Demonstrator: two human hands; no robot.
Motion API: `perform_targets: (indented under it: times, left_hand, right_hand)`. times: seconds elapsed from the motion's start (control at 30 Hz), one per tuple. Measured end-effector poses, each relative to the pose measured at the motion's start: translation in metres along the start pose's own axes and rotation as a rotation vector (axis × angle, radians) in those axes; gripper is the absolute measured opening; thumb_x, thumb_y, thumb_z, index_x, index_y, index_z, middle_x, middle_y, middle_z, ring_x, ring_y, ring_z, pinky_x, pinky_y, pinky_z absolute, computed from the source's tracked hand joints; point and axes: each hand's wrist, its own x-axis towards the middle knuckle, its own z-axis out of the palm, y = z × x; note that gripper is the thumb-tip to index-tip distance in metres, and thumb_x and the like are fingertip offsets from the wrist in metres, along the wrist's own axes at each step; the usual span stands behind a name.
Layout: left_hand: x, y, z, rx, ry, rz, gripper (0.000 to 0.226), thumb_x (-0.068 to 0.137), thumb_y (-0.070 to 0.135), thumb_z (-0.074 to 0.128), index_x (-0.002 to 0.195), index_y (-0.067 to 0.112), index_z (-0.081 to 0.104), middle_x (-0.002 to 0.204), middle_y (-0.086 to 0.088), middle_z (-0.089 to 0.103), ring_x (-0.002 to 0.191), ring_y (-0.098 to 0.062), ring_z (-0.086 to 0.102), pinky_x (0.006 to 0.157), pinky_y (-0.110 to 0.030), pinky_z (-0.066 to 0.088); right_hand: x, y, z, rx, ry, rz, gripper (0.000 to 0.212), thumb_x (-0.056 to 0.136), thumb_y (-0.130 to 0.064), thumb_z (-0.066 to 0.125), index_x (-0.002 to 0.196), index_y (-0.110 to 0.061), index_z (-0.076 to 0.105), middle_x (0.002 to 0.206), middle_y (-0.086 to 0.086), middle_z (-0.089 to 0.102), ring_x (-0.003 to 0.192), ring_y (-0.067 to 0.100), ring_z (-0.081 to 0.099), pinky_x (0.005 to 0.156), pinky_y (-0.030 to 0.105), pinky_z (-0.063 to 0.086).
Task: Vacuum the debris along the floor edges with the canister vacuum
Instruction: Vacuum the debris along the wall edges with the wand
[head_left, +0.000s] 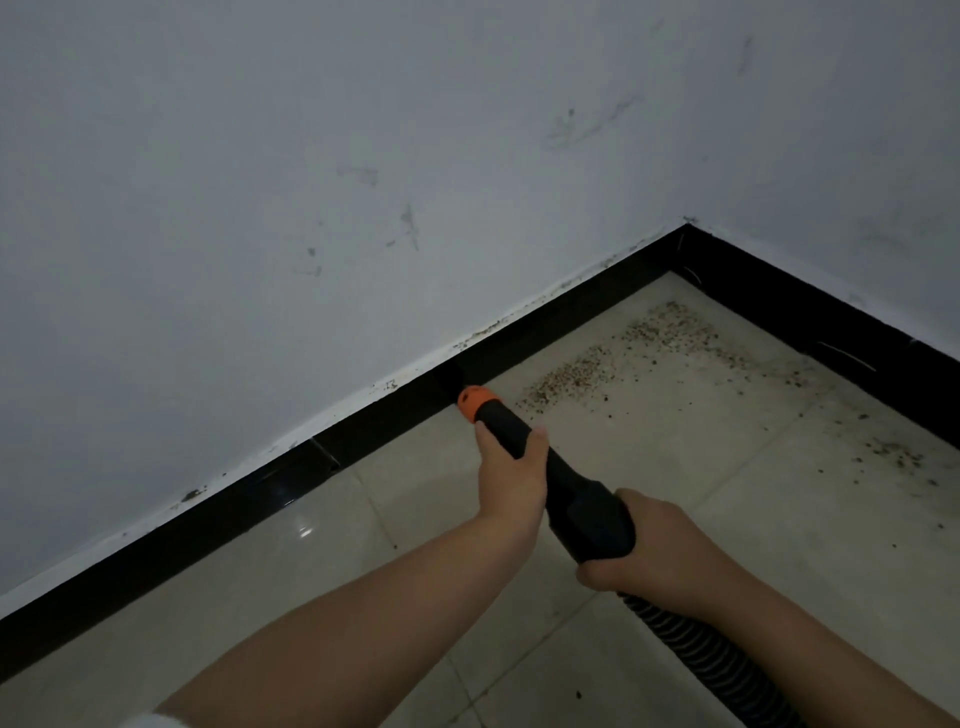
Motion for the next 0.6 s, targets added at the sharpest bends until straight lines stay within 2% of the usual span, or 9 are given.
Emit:
perform_targets:
  times: [0.17,0.6]
  left_hand:
    - [0.009,-0.004,-0.007,0.026,-0.030,-0.030,0.070,0.094,0.028,0.051,0.150,0.020,0.010,0.143,-0.010,0.040,0.122,-0.030,0.048,0.103,-0.043,0.042]
    - [0.058,0.012,0.070,0.095,-0.185,-0.011,0.072,0.094,0.031,0.051,0.151,0.020,0.008,0.150,-0.007,0.030,0.128,-0.029,0.042,0.105,-0.042,0.040]
  right_hand:
    - [0.002,0.003,0.006,-0.021,0.016,-0.001,0.036,0.069,-0.028,0.075,0.077,-0.022,0.041,0.079,-0.006,0.051,0.064,0.004,0.050,0.049,0.014,0.037]
    - [0.028,0.033,-0.039,0.035,0.232,0.089,0.032,0.071,-0.025,0.075,0.078,-0.020,0.044,0.081,-0.001,0.055,0.065,0.007,0.053,0.048,0.017,0.038]
